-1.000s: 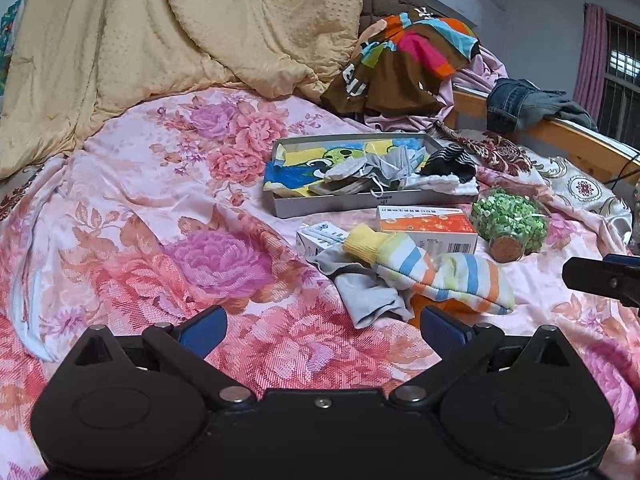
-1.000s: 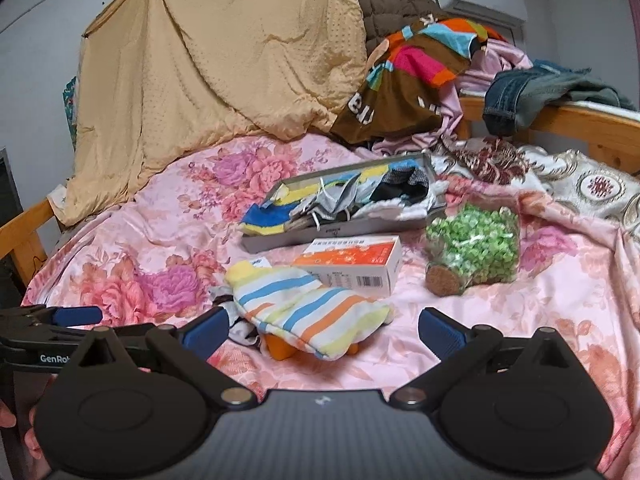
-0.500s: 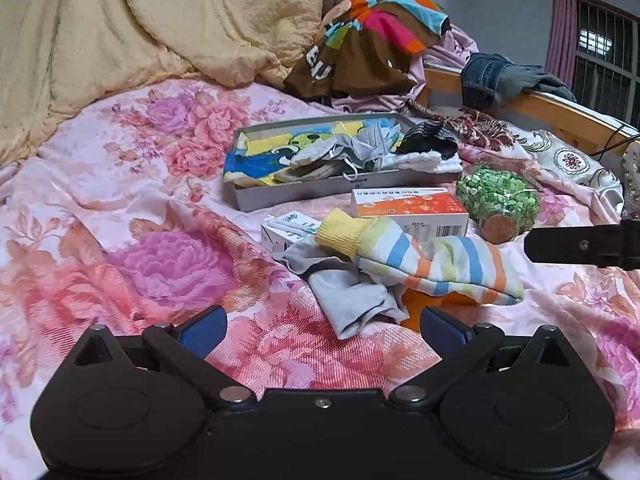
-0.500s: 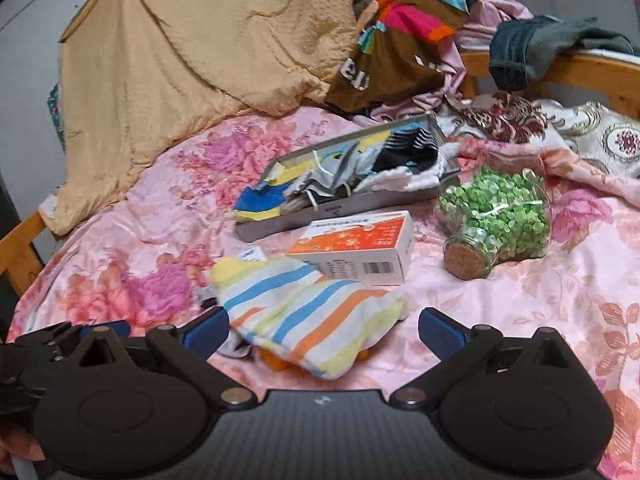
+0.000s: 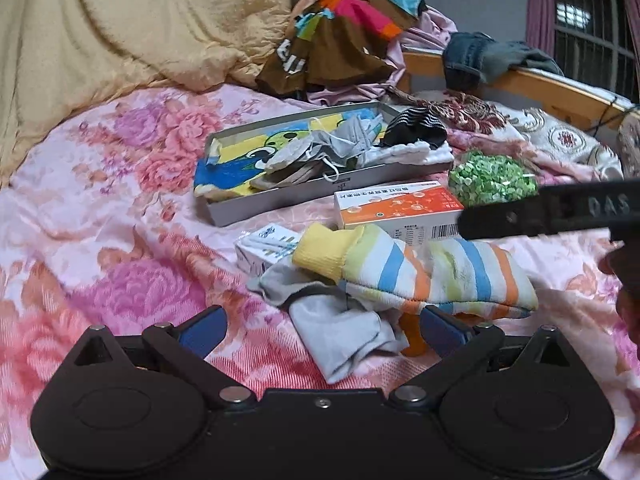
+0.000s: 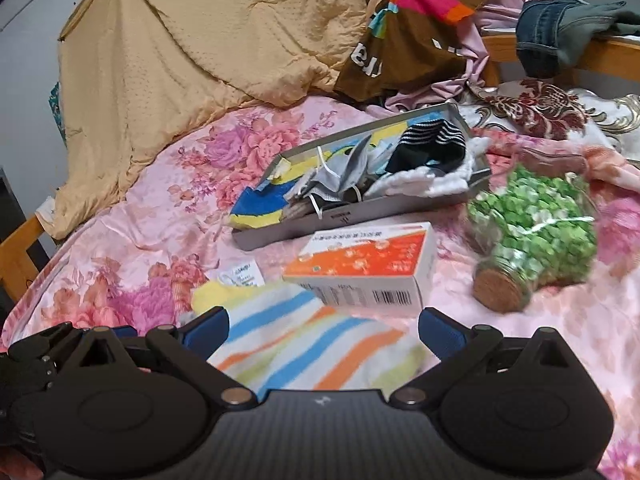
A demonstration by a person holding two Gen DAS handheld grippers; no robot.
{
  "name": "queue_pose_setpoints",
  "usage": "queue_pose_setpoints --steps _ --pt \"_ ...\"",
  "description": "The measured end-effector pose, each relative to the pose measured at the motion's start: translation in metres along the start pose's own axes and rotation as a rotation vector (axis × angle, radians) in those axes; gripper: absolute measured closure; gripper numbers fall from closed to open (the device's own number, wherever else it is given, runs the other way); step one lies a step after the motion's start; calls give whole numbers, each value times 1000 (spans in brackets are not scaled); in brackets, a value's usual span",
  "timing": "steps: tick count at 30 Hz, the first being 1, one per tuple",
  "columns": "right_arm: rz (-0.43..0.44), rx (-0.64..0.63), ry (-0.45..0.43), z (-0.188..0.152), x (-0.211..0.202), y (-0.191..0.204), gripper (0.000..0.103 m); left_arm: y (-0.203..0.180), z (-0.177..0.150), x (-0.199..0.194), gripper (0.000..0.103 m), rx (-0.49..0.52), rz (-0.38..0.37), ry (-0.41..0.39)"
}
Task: Organize soft objects
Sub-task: 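Grasp the grey cloth with the left tool while the right tool grasps the striped sock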
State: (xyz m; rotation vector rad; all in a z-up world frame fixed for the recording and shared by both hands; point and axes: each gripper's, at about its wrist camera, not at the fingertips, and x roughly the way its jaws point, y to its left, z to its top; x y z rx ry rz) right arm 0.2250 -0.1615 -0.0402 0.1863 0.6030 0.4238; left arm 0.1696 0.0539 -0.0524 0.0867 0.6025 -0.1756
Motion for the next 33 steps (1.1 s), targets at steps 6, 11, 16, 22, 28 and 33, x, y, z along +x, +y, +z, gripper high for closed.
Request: queue_pose_setpoints --steps 6,11,16,22,28,33 --pt "21 -34 28 -15 7 0 0 1 2 13 1 8 -26 31" --pt "45 -25 56 -22 19 0 0 -3 4 28 1 66 -30 56" --pt "73 -4 55 -23 24 -3 0 -4 6 38 3 97 -50 98" --pt "109 49 60 -21 28 -6 0 2 4 46 11 42 -74 139" --pt "138 74 25 -19 23 -4 0 4 -1 45 23 10 -69 136" --pt "147 29 -6 -20 20 5 0 7 -6 41 34 -13 -58 109"
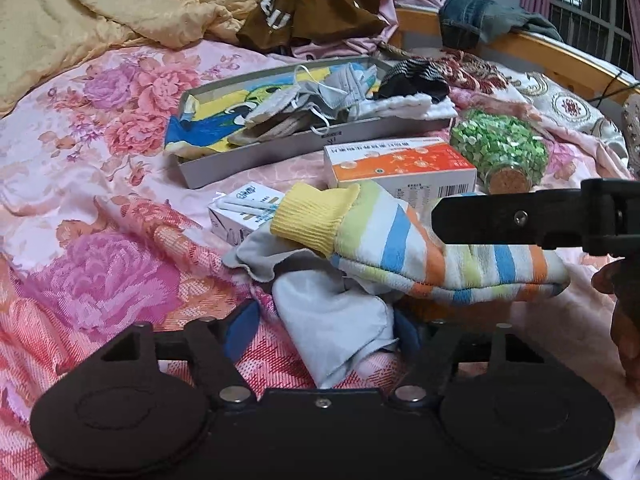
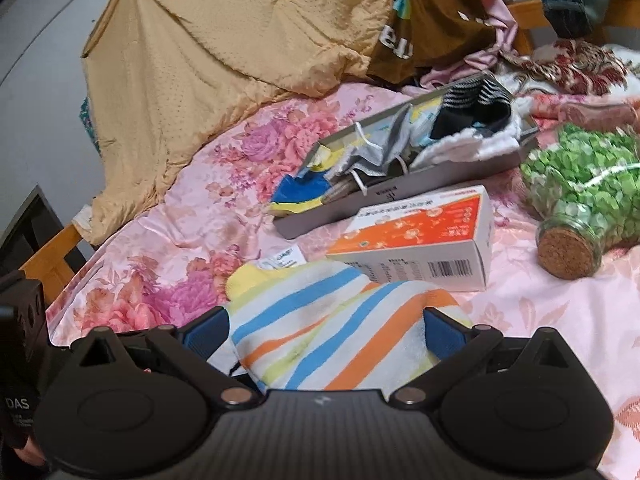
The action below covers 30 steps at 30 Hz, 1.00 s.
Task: Organize soft objects
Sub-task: 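Grasp the grey cloth with the left tool while the right tool grasps the striped sock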
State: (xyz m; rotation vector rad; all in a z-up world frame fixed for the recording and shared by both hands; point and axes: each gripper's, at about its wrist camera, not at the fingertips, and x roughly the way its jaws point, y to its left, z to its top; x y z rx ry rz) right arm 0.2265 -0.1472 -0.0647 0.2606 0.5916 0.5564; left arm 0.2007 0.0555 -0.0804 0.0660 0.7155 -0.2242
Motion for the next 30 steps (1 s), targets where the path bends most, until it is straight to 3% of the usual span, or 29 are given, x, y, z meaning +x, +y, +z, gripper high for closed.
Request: queue_pose_setpoints --steps 9,16,23,30 --pt "39 -11 5 3 9 9 0 -18 -19 -8 45 64 69 -80" --pt "-8 -105 62 9 31 29 0 -10 -22 -13 54 -12 52 -119" --pt "-115 -132 97 6 41 32 15 -5 -27 -14 61 -45 47 -146" --pt "-140 -55 42 2 30 19 41 -1 -30 -13 61 -69 35 -151"
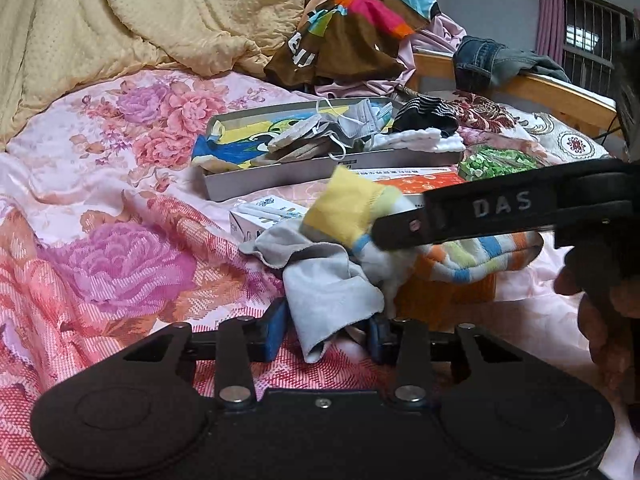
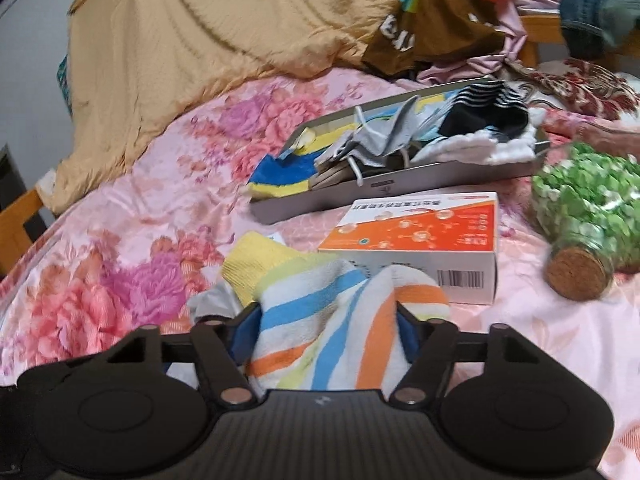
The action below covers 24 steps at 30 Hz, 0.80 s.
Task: Organize soft objects
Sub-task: 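Grasp the grey cloth with the left tool while the right tool grasps the striped sock, then lift and carry the grey cloth and striped sock with both tools over the painting tray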
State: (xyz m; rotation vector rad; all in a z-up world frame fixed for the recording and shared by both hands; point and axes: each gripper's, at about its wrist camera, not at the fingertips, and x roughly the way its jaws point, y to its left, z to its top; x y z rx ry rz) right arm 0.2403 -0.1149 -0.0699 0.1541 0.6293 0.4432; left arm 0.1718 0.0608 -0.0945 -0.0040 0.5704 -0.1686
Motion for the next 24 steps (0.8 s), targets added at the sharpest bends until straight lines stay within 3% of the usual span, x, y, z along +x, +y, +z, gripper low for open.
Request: queue_pose_setpoints --steps 4,7,15,24 --pt "-8 38 -21 0 -4 -9 68 1 1 -2 67 -10 12 -7" --pt "12 99 -21 1 -6 -19 75 -1 4 -6 74 -6 29 -21" --pt "58 173 -39 3 -12 -31 84 0 11 -17 89 -52 42 -32" --pt "77 185 -92 6 -29 -35 85 5 12 -28 96 -115 49 -36"
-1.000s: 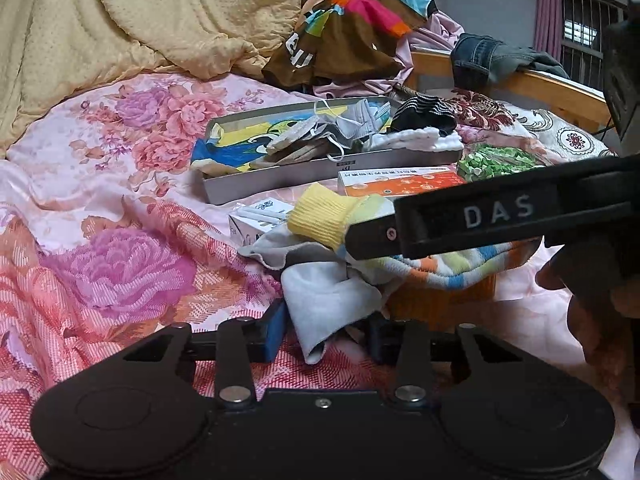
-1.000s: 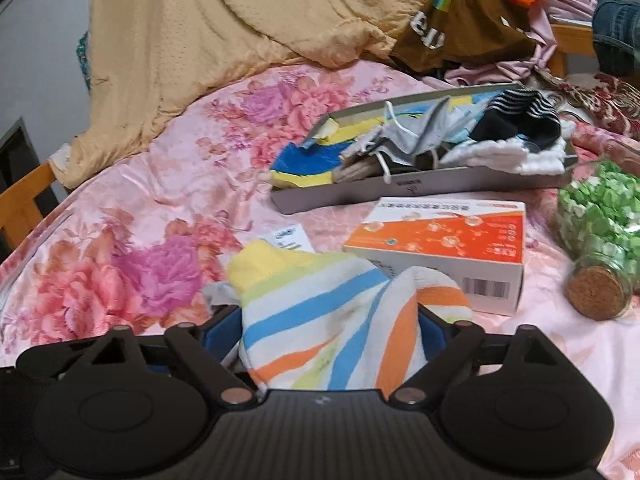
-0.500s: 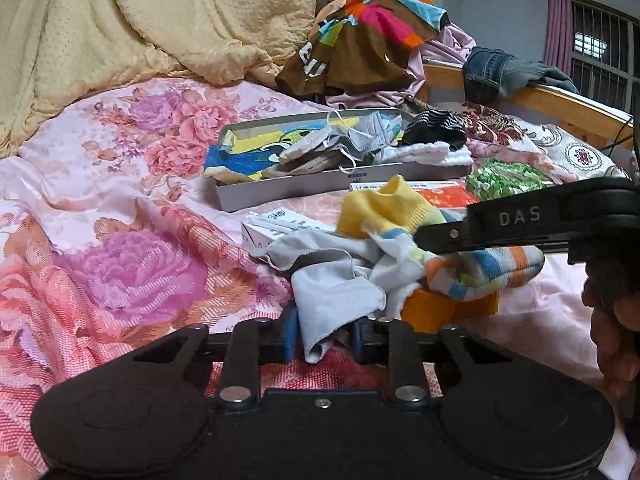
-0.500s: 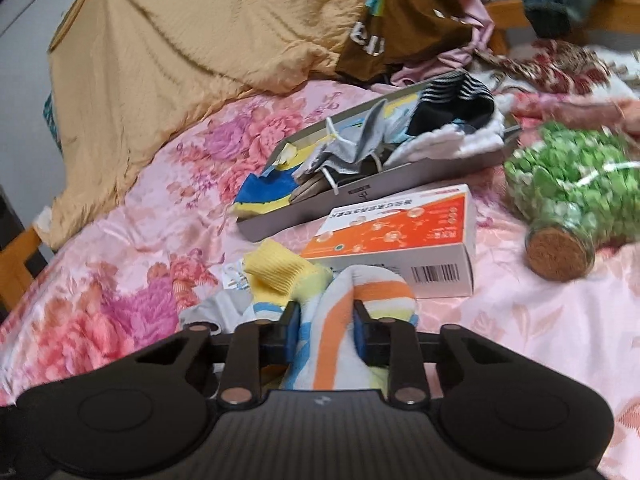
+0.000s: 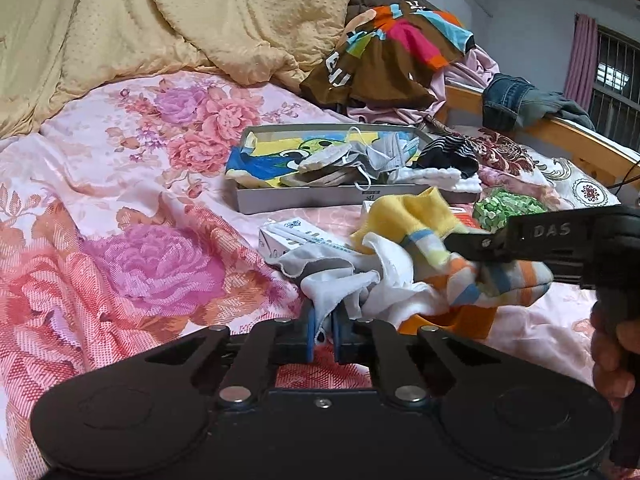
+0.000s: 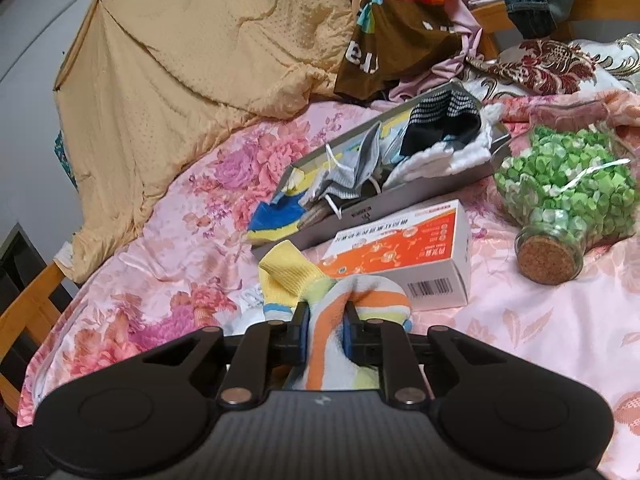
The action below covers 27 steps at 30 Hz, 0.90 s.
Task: Organize soft objects
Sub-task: 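Lift and carry the grey cloth and striped sock with both tools over the painting tray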
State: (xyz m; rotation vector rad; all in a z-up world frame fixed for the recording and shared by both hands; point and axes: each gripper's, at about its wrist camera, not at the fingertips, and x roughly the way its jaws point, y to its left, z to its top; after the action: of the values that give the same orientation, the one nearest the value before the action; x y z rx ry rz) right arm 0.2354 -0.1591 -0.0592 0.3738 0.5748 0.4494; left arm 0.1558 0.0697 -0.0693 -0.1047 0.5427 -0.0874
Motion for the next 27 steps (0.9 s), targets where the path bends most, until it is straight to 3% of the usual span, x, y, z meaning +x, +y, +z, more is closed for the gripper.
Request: queue_pose_setpoints --steps 15,27 --pt "23 28 -51 8 -15 -5 85 2 13 -25 98 -62 40 -66" --pt "43 2 -114 15 -34 -1 85 -4 38 -43 98 -33 24 -159"
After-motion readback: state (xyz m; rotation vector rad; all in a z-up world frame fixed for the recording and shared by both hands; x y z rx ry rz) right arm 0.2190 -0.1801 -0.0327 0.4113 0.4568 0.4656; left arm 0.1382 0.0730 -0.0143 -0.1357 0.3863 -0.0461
